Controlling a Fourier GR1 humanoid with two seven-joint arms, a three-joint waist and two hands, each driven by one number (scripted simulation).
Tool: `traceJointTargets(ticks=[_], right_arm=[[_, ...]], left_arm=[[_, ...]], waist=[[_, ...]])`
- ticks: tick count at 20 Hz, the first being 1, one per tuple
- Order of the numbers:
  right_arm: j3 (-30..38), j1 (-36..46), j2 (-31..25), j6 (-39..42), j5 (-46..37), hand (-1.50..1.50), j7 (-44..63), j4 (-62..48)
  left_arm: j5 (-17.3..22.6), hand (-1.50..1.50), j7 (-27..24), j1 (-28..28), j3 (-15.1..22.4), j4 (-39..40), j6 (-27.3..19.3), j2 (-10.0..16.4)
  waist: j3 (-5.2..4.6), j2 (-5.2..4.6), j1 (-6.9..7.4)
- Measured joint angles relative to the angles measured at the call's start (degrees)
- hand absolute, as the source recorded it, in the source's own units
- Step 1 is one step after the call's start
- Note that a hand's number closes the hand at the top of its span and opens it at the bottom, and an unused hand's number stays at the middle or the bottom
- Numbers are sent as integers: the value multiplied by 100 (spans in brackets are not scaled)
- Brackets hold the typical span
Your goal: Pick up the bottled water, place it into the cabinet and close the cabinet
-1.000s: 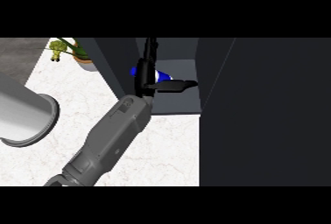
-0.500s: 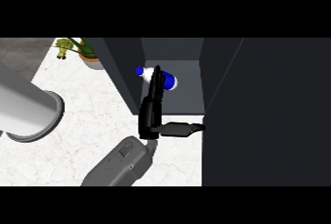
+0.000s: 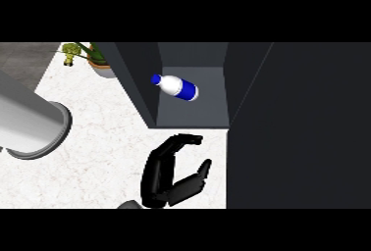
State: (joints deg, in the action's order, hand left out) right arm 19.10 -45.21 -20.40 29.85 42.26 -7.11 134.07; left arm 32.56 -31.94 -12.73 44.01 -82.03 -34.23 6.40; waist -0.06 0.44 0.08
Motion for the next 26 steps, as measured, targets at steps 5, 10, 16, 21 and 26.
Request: traceJointTargets(ticks=[5,10,16,21,26], right_arm=[[-184,-99,-124,293,-3,150,71,27],[-473,-187,-193,584,-47,150,163,39],[-821,-286,-380,1169,-117,150,162,68],[-1038,-157,-347,1213,-175,150,88,119],[-1415,-59,-425,1326,-252,150,161,149]], left_arm=[[-36,150,-77,728,108,-746,300,731],[-14,150,-42,1284,16,-1431,460,1419],[189,150,-103,1814,-445,-2037,762,2265],[470,-150,-271,2302,-813,-2542,1130,2797],[815,-150,-381,2686,-1319,-2886,1417,3233]], waist=[[-3,-6,-5],[-5,-2,2],[-11,22,-19],[-26,38,-3],[-38,51,13]])
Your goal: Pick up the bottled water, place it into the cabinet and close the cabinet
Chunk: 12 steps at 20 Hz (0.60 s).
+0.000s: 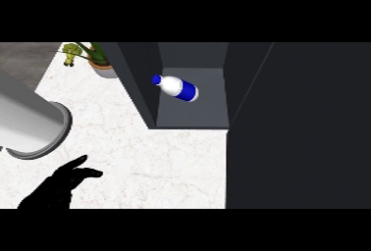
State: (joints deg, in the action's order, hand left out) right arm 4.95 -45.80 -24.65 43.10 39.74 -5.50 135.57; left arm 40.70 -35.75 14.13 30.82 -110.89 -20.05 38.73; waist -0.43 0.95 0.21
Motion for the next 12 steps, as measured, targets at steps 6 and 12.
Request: traceJointTargets(ticks=[6,12], right_arm=[[-523,275,-109,19,-108,150,189,20],[-1080,792,-248,-44,-228,150,473,16]], left_arm=[[291,-150,-96,444,-530,-224,259,457],[607,-150,-145,804,-940,-373,577,777]], waist=[[-21,28,63],[-49,57,146]])
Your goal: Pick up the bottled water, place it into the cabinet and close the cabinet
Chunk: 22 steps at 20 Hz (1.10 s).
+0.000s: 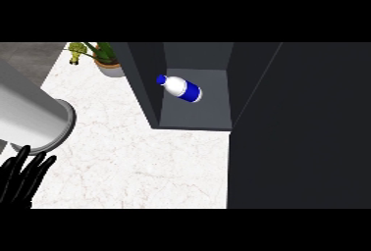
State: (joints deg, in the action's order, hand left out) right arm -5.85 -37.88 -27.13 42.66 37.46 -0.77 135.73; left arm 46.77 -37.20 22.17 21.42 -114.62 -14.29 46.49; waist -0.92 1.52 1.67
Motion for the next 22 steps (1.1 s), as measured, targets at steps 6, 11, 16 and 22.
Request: traceJointTargets(ticks=[6,11,16,22], right_arm=[[-516,705,-119,-191,-126,150,373,-19],[-992,1307,-84,-540,-231,150,751,-43],[-1543,1888,128,-1101,-328,150,1178,-79],[-2077,2693,434,-1803,-446,150,1787,-142]], left_arm=[[259,-150,-17,329,-303,-68,312,264],[409,-150,-70,595,-522,-62,538,430],[534,-150,-131,839,-790,-44,785,627],[635,-150,-245,1111,-1049,-15,1118,806]], waist=[[-27,39,90],[-42,62,141],[-43,62,204],[-40,57,303]])
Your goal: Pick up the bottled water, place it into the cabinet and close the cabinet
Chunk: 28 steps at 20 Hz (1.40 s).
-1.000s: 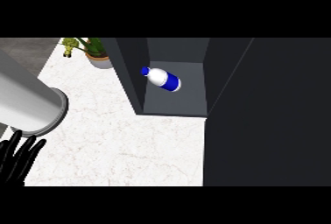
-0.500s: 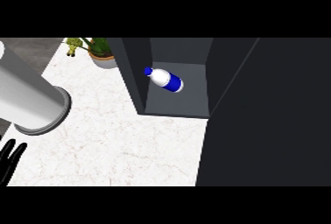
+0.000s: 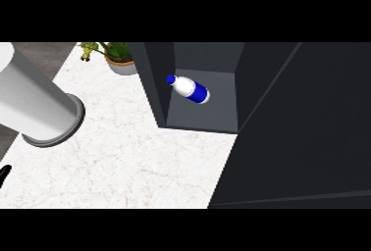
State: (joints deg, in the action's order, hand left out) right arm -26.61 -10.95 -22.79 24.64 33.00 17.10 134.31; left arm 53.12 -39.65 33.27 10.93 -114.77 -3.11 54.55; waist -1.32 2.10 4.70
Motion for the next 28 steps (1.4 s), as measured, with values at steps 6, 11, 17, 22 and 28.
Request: traceJointTargets(ticks=[6,11,17,22,28], right_arm=[[-288,938,396,-637,-270,150,599,-119],[-386,1591,801,-1001,-640,150,1013,-223],[-470,2679,1420,-1255,-527,150,1671,-930],[-914,3994,2018,-1816,10,150,2108,-1642],[-663,5687,2215,-2347,948,150,2209,-2792]], left_arm=[[151,-150,-100,206,-269,28,341,134],[227,-150,-195,370,-495,100,595,229],[339,-150,-276,497,-775,204,971,361],[469,-150,-357,652,-1066,361,1346,454],[577,-150,-548,1217,-1506,498,1829,399]], waist=[[9,-34,110],[23,-69,199],[42,-150,347],[73,-192,394],[108,-192,239]])
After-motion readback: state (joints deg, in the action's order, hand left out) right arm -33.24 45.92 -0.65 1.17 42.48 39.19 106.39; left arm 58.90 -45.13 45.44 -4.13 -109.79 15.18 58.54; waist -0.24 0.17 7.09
